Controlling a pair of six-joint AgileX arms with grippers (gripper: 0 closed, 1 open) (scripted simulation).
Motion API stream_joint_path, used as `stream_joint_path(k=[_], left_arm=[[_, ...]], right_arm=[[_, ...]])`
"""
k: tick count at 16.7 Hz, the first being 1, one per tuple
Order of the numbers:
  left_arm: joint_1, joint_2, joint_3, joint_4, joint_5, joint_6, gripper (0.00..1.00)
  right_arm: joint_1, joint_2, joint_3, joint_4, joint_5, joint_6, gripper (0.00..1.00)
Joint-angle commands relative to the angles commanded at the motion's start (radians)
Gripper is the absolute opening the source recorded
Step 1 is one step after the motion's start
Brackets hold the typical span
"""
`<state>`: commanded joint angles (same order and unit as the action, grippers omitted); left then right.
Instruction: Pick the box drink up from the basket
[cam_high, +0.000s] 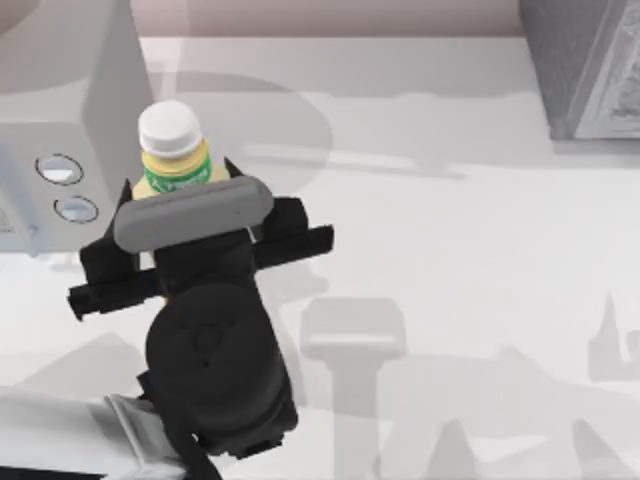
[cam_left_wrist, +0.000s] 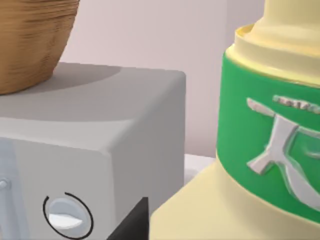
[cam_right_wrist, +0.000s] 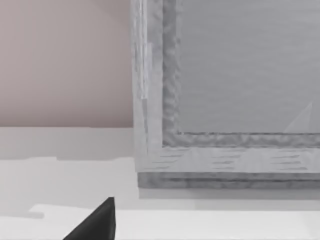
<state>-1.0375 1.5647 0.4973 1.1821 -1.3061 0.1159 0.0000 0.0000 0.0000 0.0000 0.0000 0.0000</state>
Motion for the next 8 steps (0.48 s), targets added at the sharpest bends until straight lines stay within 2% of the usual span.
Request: stream_joint_path(k=[4,8], left_arm=[[0.013,0.016,-0.004,0.014,0.015,-0.004,0.0],[0.091,0.167,-0.003,0.131,0.098,-0.027,0.0]], right_arm=[[0.0,0.0,0.0,0.0,0.0,0.0,1.0],[0.0,0.0,0.0,0.0,0.0,0.0,1.0]])
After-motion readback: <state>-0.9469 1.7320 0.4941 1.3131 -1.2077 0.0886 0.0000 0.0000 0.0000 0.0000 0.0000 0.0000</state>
